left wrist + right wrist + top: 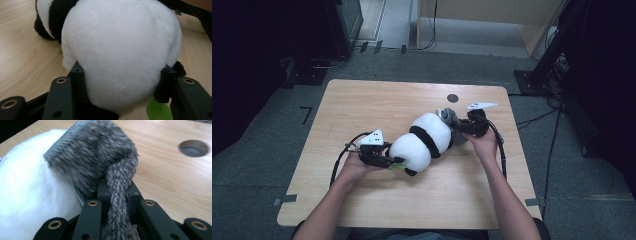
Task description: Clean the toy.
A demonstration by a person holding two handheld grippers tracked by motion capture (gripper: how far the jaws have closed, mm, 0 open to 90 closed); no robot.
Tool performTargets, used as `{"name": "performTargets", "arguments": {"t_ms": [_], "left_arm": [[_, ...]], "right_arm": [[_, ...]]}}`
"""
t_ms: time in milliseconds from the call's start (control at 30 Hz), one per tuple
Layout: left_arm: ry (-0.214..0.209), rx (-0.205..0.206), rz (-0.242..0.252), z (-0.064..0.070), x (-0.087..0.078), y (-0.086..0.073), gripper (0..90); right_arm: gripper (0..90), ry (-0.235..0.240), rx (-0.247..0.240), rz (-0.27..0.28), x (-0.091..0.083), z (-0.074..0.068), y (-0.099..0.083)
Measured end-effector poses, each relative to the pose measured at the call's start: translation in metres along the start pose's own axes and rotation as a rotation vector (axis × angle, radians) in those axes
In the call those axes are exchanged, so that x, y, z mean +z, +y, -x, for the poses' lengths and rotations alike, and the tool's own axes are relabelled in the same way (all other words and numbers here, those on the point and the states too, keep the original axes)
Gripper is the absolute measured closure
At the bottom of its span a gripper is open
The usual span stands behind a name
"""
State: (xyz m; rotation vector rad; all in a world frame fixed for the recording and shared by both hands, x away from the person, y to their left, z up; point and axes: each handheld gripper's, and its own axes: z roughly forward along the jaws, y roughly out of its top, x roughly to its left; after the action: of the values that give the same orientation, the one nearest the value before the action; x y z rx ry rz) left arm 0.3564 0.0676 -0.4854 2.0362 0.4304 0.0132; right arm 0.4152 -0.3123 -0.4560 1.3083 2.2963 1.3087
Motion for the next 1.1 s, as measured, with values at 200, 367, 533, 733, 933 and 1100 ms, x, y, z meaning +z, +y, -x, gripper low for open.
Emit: {"name": "performTargets", "arguments": {"t_ms": [200, 367, 533, 733, 933, 1100], "left_arm": [[0.056, -0.023, 0.067, 0.001, -0.013, 0.009, 47.6], [0.123, -0.096, 0.113, -0.005, -0.021, 0.015, 47.8], [0.192, -0.158, 0.129, -0.011, -0.023, 0.02, 47.6], [0.23, -0.207, 0.145, -0.013, -0.018, 0.028, 47.5], [0.27, -0.23, 0.159, -0.008, -0.012, 0.035, 47.3], [0.3, -0.238, 0.136, -0.003, -0.008, 0.036, 47.2]], "right_arm": [[79.8, -0.003, 0.061, 0.06, -0.022, 0.009, 0.002], [79.5, 0.008, 0.062, 0.103, -0.035, 0.002, 0.007], [79.1, 0.032, 0.043, 0.12, -0.041, -0.011, 0.011], [79.0, 0.073, 0.01, 0.128, -0.042, -0.031, 0.016], [78.8, 0.104, -0.022, 0.127, -0.041, -0.05, 0.02], [78.4, 0.137, -0.042, 0.146, -0.044, -0.068, 0.024]]}}
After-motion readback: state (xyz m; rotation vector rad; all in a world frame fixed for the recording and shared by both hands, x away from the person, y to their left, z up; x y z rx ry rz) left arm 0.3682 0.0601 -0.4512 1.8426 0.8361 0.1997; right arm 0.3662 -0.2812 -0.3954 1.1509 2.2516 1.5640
